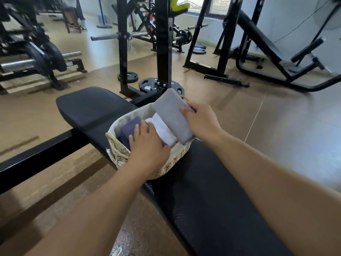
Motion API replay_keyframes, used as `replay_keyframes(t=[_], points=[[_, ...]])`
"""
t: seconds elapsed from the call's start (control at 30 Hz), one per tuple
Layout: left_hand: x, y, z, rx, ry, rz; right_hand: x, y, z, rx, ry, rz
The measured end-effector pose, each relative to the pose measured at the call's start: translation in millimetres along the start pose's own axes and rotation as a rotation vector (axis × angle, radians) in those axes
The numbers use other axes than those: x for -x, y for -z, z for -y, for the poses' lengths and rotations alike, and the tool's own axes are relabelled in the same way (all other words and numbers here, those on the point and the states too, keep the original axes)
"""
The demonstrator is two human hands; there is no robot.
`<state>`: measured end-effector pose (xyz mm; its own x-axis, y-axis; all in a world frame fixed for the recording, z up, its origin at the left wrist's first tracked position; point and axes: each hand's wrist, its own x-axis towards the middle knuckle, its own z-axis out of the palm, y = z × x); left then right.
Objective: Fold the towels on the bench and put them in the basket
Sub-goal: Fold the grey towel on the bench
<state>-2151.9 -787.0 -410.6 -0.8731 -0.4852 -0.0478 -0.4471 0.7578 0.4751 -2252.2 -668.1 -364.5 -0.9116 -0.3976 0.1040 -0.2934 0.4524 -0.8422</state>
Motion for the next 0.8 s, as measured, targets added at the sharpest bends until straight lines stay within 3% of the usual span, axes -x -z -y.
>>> replay_keyframes(t=[0.1, 0.4, 0.47, 0.6, 0.8], points=[[-5.0, 0.9, 3.2, -0.023, 0.080, 0.158, -26.3, -25.0, -2.2, 0.088, -0.044, 0.041], [-14.5, -8.9, 4.8, -0.063, 0.093, 0.136, -55.2, -61.4, -23.7, 0.281, -0.022, 0.070], [-15.7, -10.1, 4.7, -0.063, 0.088, 0.131, -54.5, -62.5, -26.0, 0.367, 0.026, 0.084], [-16.1, -9.7, 5.9, -0.064, 0.068, 0.138, -53.8, -64.0, -36.5, 0.795, 0.159, 0.120], [-17.0, -7.2, 6.8, -0.151, 0.026, 0.143, -57.1, -55.4, -46.7, 0.820, 0.424, 0.282]])
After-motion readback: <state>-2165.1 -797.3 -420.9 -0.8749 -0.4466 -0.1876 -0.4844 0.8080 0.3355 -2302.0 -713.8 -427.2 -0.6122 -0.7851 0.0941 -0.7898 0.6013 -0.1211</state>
